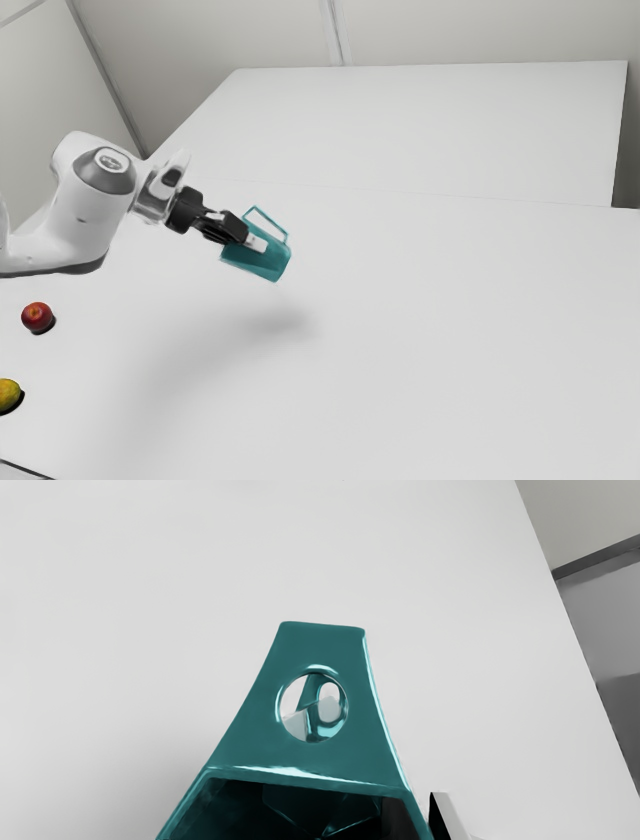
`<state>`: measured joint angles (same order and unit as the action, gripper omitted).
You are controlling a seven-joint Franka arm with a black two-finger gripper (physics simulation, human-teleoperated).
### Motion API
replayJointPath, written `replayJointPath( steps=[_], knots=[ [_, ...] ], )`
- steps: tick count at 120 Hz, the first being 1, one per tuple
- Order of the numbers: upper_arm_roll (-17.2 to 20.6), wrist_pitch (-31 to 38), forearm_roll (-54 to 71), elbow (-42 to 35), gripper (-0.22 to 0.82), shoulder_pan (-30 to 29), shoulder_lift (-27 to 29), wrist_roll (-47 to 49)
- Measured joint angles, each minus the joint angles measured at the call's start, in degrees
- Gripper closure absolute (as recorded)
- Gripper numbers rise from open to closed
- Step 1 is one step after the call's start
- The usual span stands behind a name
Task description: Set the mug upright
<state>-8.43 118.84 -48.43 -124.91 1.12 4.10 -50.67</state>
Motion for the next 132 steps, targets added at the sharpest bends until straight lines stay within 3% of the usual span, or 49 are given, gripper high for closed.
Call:
replayJointPath(
  steps=[19,46,84,114,132],
  knots=[
    [-0.03,-2.19,21.84,11.10,0.77,-0.14,-5.91,6.00],
    [1.54,1.48,44.81,12.15,0.77,0.10,-9.83,17.23],
    [2.05,11.32,50.59,9.40,0.77,1.89,-13.88,31.07],
    [2.09,14.73,50.56,7.80,0.77,2.19,-16.02,38.99],
    [2.10,15.32,49.36,7.74,0.47,2.19,-16.10,41.88]
  ],
)
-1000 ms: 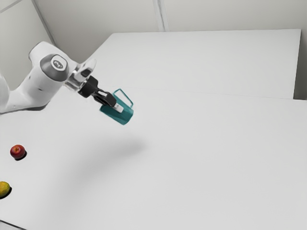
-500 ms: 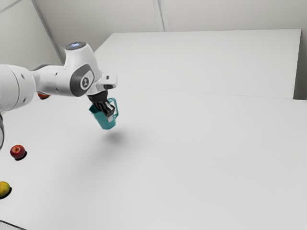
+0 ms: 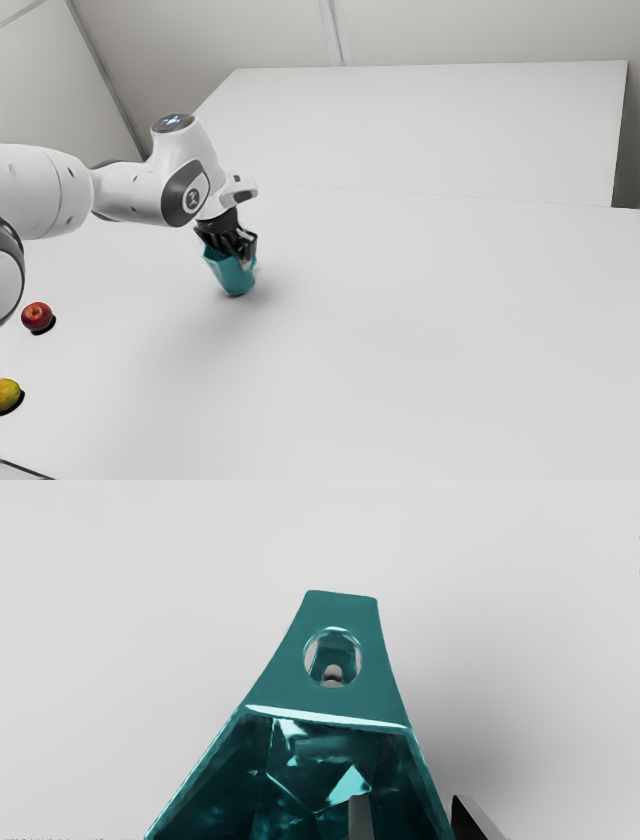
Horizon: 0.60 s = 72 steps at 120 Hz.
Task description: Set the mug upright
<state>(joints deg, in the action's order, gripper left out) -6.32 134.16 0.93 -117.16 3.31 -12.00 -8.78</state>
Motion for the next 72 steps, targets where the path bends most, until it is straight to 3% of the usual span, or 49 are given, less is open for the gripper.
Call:
replayJointPath(
  steps=[18,41,57,72],
  knots=[
    [0.00,0.19,-1.64,-0.10,0.23,-0.04,0.06,2.20],
    [0.03,-1.53,-2.25,1.81,0.09,-0.02,1.69,4.48],
    [-0.40,-14.54,-2.26,16.98,0.05,-0.13,3.01,5.84],
    [1.86,-29.50,-1.88,33.05,0.03,-0.27,4.07,7.61]
  ],
)
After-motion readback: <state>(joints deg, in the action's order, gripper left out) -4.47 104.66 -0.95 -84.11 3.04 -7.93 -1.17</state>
